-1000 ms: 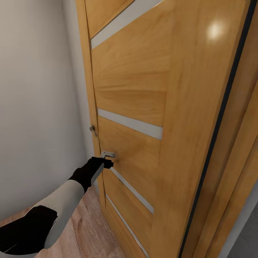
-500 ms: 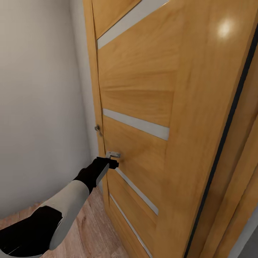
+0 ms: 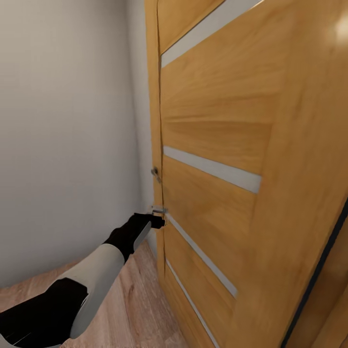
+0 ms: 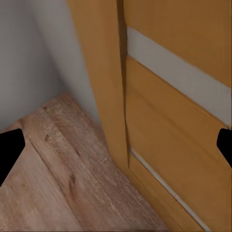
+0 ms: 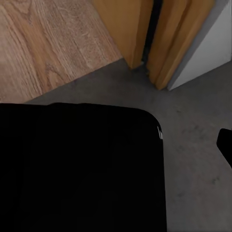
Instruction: Move the two storage containers from the living room to the garage. In the garage, place one container on the floor and stack the other container on top of it (either order is fine).
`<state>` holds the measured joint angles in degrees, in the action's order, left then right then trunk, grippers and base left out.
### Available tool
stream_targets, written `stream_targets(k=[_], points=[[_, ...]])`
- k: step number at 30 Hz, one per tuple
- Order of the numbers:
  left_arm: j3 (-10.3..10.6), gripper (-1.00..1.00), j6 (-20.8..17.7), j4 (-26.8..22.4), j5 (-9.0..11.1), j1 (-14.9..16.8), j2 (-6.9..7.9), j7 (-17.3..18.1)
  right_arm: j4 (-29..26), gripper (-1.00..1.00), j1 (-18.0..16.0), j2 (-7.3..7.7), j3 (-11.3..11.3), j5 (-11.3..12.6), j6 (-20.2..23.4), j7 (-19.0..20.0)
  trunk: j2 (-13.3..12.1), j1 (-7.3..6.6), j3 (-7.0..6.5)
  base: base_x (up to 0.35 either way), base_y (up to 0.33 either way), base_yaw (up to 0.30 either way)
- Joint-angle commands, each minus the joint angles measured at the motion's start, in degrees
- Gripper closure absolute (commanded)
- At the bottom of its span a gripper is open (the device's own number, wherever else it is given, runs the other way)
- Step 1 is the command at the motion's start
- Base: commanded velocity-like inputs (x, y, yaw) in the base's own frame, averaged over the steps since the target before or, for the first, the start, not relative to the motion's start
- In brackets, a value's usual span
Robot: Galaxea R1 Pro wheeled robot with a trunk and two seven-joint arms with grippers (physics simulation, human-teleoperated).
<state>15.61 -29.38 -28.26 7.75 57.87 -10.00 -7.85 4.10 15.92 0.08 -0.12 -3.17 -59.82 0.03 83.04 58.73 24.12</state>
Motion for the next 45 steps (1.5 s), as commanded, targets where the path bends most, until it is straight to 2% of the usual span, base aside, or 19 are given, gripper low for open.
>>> stream_targets(k=[1,7,24,29,34,41,45], points=[[0.2,-1.00,-0.1,0.2,0.6,0.0,0.00,-0.5,0.0,-1.00,0.0,0.01,-0.1,-0.2,-0.2,0.0,0.0,0.00,0.05,0.000,0.000,0.289],[-0.2,-1.00,1.6,1.8,0.6,0.0,0.00,-0.5,0.0,-1.00,0.0,0.01,-0.1,-0.2,-0.2,0.0,0.0,0.00,0.05,0.000,0.000,0.289],[-0.5,-1.00,1.8,2.1,0.7,0.0,0.00,-0.5,0.0,-1.00,0.0,0.01,-0.1,-0.2,-0.2,0.1,0.0,0.00,0.05,0.000,0.000,0.276],[-0.5,-1.00,1.8,2.1,0.7,0.0,0.00,-0.5,0.0,-1.00,0.0,0.01,-0.1,-0.2,-0.2,0.0,0.0,0.00,0.05,0.000,0.000,0.052],[-0.2,-1.00,1.7,0.5,0.5,-1.6,0.00,-0.9,-0.3,-1.00,-1.1,-1.61,0.0,0.1,0.5,-0.1,0.0,0.00,0.05,0.000,0.000,0.000],[-0.7,-1.00,1.7,0.7,2.6,-3.9,0.00,-0.7,-0.2,-1.00,-2.0,-2.26,-0.1,0.1,0.2,0.0,0.0,0.00,0.05,0.000,0.000,0.000],[-0.7,-1.00,1.6,0.7,2.7,-4.6,0.00,-0.6,-0.2,-1.00,-2.0,-2.27,-0.1,0.1,0.2,0.1,0.0,0.00,0.05,0.000,0.000,0.000]])
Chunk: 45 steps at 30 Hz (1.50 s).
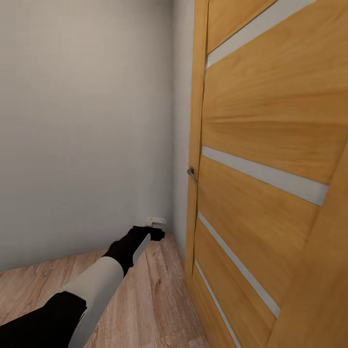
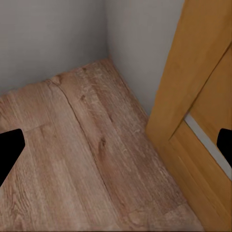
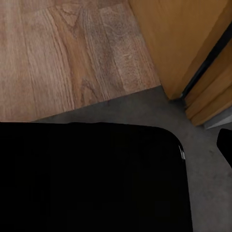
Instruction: Move the two storage containers from the living room to the garage. In the garage, place one container on the floor and stack the other container on top of it (either order is fine).
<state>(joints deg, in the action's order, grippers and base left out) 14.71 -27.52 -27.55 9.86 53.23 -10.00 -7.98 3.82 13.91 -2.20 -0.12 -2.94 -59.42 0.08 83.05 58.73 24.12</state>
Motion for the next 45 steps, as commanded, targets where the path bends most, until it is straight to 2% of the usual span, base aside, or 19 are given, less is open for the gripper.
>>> stream_targets(k=[1,23,30,45], points=[[0.2,-1.00,-0.2,0.0,0.6,0.0,0.00,-0.5,0.0,-1.00,0.0,0.00,-0.1,-0.2,-0.2,0.0,0.0,0.00,0.05,0.000,0.000,0.000],[-0.2,-1.00,-0.1,0.0,0.6,0.0,0.00,-0.8,0.0,-1.00,0.0,0.00,-0.1,-0.1,-0.2,0.0,0.0,0.00,0.05,0.000,-0.001,0.000],[-0.2,-1.00,-0.2,0.0,0.6,0.0,0.00,-0.9,0.0,-1.00,0.0,0.00,-0.1,-0.2,-0.2,0.0,0.0,0.00,0.05,-0.048,-0.160,0.000],[-0.2,-1.00,-0.1,0.0,0.6,0.0,0.00,-1.0,0.0,-1.00,0.0,0.00,-0.1,-0.1,-0.2,-0.1,0.0,0.00,0.05,-0.003,-0.012,0.000]])
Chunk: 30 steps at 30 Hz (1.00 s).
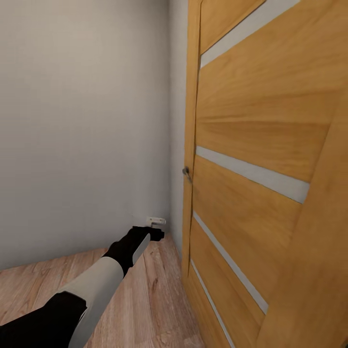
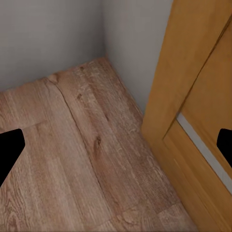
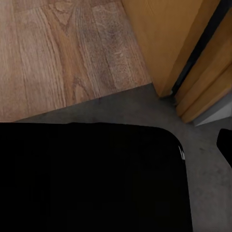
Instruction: Move the two storage containers from the living room to the garage. In the garage, place one container on the floor and stack the other container on top of it (either order is fine).
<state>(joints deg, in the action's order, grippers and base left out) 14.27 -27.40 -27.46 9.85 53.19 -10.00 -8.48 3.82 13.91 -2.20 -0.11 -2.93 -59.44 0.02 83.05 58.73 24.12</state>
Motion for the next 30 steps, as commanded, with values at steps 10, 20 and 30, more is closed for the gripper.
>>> stream_targets(k=[10,20,30], points=[[0.2,-1.00,-0.3,0.0,0.6,0.0,0.00,-0.5,0.0,-1.00,0.0,0.00,-0.1,-0.1,-0.2,0.0,0.0,0.00,0.05,0.000,0.000,0.201],[0.2,-1.00,-0.3,0.0,0.6,0.0,0.00,-0.5,0.0,-1.00,0.0,0.00,-0.1,-0.2,-0.2,0.0,0.0,0.00,0.05,0.000,0.000,0.280],[0.2,-1.00,-0.3,0.0,0.5,0.0,0.00,-0.5,0.0,-1.00,0.0,0.00,0.1,-0.2,-0.2,0.1,0.0,0.00,0.05,0.000,-0.008,0.034]])
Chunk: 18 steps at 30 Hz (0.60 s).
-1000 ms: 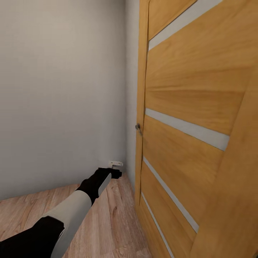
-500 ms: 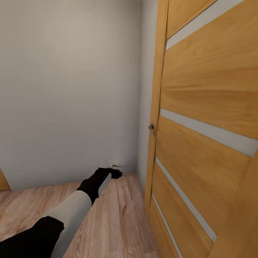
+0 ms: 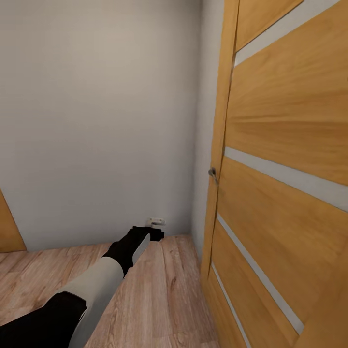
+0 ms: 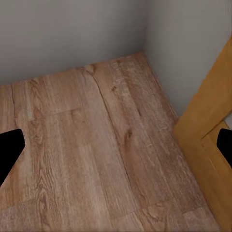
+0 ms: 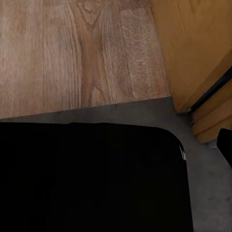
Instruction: Move the two storage containers from the living room to the garage. In the garage, place one container on the floor and stack the other container on top of it (either order is fine).
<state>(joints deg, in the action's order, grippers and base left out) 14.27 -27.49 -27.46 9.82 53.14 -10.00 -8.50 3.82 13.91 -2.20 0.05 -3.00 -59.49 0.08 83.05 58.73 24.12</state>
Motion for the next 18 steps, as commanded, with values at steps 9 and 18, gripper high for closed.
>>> stream_targets(k=[9,18], points=[[0.2,-1.00,-0.3,0.0,0.6,0.0,0.00,-0.5,0.0,-1.00,0.0,0.00,0.0,-0.1,-0.2,0.0,0.0,0.00,0.05,0.000,-0.137,0.001],[0.2,-1.00,-0.3,0.0,0.6,0.0,0.00,-0.5,0.0,-1.00,0.0,0.00,0.0,-0.2,-0.2,0.0,0.0,0.00,0.05,0.000,-0.008,0.000]])
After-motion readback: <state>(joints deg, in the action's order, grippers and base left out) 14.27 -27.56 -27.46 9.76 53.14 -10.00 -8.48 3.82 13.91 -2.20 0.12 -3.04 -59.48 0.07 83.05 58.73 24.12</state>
